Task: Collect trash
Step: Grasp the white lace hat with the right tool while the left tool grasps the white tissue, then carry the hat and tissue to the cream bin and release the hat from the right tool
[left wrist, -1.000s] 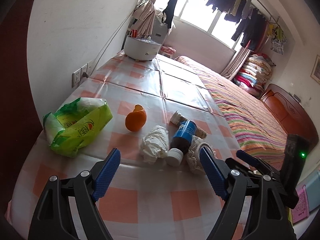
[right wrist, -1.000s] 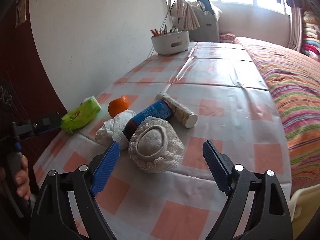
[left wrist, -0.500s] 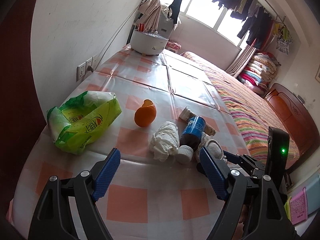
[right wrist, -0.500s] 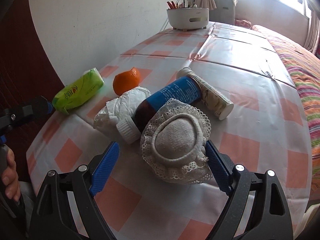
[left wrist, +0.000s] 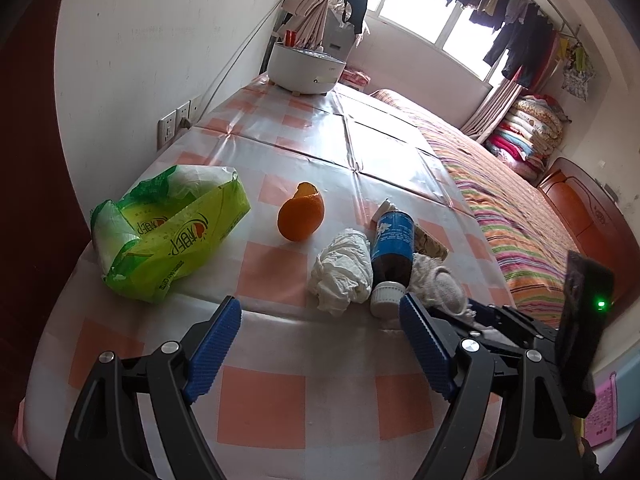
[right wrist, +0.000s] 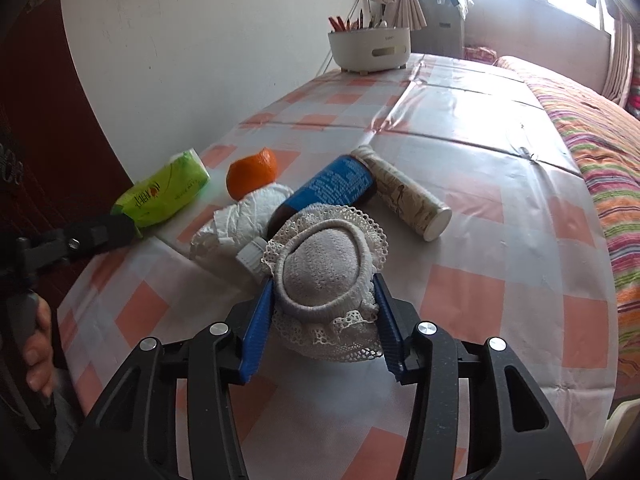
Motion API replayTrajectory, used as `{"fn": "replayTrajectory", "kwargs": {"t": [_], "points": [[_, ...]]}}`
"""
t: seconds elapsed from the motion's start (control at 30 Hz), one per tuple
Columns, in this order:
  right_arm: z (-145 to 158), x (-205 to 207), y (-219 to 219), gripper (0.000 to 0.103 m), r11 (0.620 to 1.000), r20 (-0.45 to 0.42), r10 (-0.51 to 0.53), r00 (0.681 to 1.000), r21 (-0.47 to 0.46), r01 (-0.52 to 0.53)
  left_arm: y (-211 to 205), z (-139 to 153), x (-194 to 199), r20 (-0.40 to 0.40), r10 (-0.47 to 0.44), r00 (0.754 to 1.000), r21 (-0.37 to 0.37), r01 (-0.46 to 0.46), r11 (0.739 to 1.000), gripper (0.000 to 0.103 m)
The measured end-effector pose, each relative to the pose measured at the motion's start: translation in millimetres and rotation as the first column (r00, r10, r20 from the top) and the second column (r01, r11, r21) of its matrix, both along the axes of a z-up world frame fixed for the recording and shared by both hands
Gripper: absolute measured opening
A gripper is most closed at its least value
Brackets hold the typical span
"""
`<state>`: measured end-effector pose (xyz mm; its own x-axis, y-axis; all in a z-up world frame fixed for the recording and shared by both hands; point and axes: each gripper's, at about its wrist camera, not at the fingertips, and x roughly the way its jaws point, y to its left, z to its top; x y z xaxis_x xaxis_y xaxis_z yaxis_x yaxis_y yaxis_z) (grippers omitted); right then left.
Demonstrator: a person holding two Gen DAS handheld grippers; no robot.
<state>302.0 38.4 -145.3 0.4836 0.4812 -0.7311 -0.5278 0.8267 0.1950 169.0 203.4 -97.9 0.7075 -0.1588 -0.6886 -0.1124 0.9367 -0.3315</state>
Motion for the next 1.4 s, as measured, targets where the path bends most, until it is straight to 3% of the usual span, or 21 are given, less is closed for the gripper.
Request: {"fn": "replayTrajectory", "kwargs": {"t": [0.3, 0.7, 0.93, 1.13, 1.2, 1.27, 1.4], "points": [[14, -12, -34, 0.047, 0.995, -0.004, -0.047, 0.999, 0.092, 0.047, -3, -16, 20, -0.073, -0.020, 0.997, -0.021, 0.018, 1.000, 0.079], [24, -23, -49, 0.047, 0.986, -0.002, -0.065, 0.998, 0.157, 0.065, -14, -37, 53, -0.163, -0.073, 0.984, -0.061, 0.064, 0.996, 0.079], [28, -28, -55, 0.047, 0.983, 0.006, -0.068, 0.998, 0.173, 0.066, -29, -41, 61, -0.173, -0.105, 0.979, -0.028, 0.102, 0.994, 0.078], [31, -30, -64, 0.047, 0.979, 0.017, -0.089, 0.996, 0.186, 0.085, -37, -32, 60, -0.133, -0.148, 0.980, -0.046, 0.143, 0.989, 0.035], [32, -30, -66, 0.047, 0.978, 0.021, -0.095, 0.995, 0.188, 0.089, -37, -30, 59, -0.121, -0.143, 0.982, -0.038, 0.139, 0.990, 0.013], [32, -31, -69, 0.047, 0.977, 0.026, -0.101, 0.995, 0.192, 0.094, -37, -30, 59, -0.123, -0.144, 0.982, -0.028, 0.142, 0.990, 0.007], [36, -32, -72, 0.047, 0.974, 0.036, -0.113, 0.993, 0.201, 0.104, -38, -30, 57, -0.116, -0.152, 0.982, -0.030, 0.149, 0.988, 0.005]]}}
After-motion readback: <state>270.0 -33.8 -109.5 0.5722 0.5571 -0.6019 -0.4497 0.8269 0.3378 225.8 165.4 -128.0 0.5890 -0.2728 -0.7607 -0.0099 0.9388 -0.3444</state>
